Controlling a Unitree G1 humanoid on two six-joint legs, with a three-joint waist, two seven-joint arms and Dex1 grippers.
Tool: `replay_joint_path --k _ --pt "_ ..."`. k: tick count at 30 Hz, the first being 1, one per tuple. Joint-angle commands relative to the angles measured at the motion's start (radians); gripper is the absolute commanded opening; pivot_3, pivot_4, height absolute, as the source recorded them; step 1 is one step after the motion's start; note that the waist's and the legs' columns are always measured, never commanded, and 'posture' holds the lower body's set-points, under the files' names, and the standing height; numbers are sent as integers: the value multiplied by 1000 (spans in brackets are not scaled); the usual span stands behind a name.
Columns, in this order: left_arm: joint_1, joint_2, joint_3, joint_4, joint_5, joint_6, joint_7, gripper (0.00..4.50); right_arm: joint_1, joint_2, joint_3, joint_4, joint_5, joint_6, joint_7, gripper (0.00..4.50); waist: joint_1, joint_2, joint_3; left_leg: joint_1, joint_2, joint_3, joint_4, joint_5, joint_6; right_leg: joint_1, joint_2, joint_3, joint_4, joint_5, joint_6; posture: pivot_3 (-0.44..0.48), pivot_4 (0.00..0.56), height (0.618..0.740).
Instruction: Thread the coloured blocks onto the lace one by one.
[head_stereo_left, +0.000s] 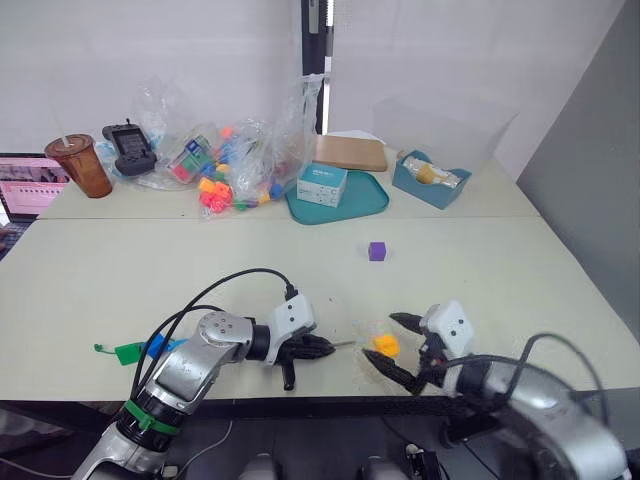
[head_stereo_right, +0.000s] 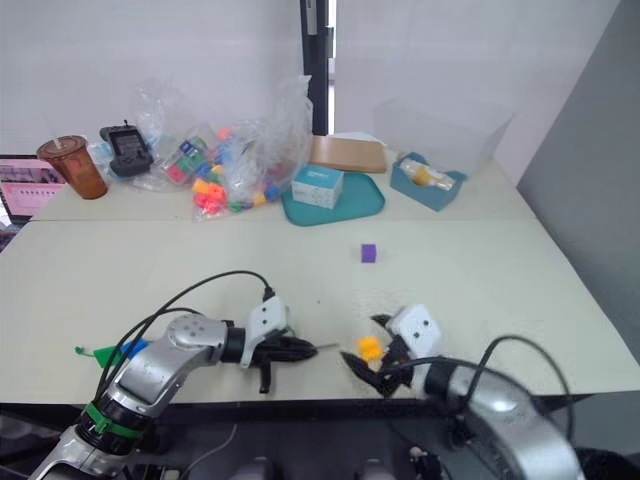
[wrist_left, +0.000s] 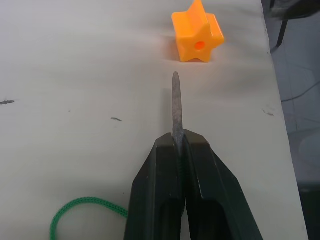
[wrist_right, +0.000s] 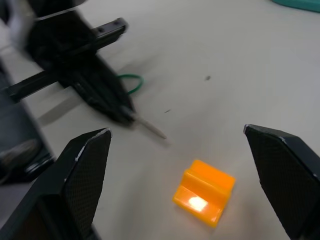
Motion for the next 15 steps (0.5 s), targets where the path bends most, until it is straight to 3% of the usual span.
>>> replay_joint_path --k 1,3,7,11,15 --pt "6 8 7 -48 -10 -8 -8 0 -149 -115 8 120 80 1 219 4451 -1 0 0 0 0 0 0 0 0 0 0 0 0 0 0 0 150 740" --pt "10 10 6 -58 -12 -4 -6 0 -239 -165 83 212 26 -70 320 4451 1 0 0 0 0 0 0 0 0 0 0 0 0 0 0 0 150 740" --pt "21 13 7 -87 -20 13 -5 0 -414 -198 316 487 -253 -433 513 4451 1 0 0 0 0 0 0 0 0 0 0 0 -1 0 0 0 150 740" --pt "25 13 14 -110 -30 35 -1 0 -503 -175 391 692 -348 -661 629 4451 8 0 0 -1 0 1 1 0 0 0 -1 0 -2 0 0 0 150 740" --pt "29 12 17 -135 -41 61 7 0 -555 -139 404 802 -375 -769 683 4451 5 0 0 -1 0 1 3 0 0 0 -1 0 -1 0 0 0 150 740"
